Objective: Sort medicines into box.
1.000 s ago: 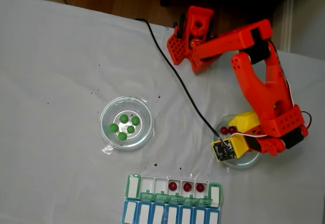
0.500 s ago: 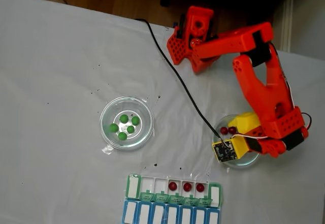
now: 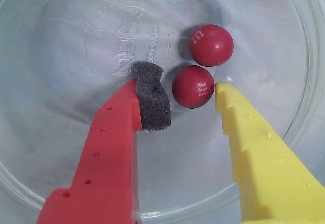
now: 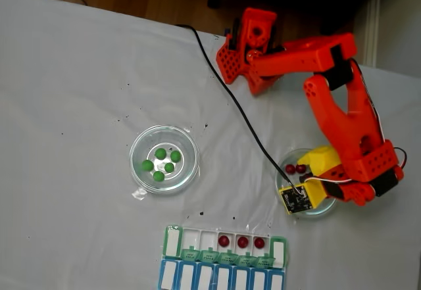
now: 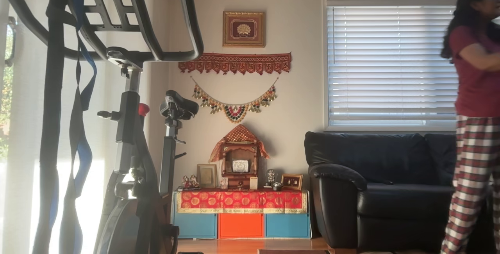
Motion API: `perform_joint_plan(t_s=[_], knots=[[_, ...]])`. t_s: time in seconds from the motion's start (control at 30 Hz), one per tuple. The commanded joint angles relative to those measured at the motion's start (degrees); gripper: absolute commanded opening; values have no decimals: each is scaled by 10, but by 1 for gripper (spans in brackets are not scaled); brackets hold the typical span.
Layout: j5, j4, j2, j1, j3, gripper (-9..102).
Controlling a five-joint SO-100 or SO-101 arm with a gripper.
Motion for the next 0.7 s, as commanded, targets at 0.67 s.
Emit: perform_joint_plan(t_s=[0.67], knots=[[0, -18, -40, -18, 18, 13]])
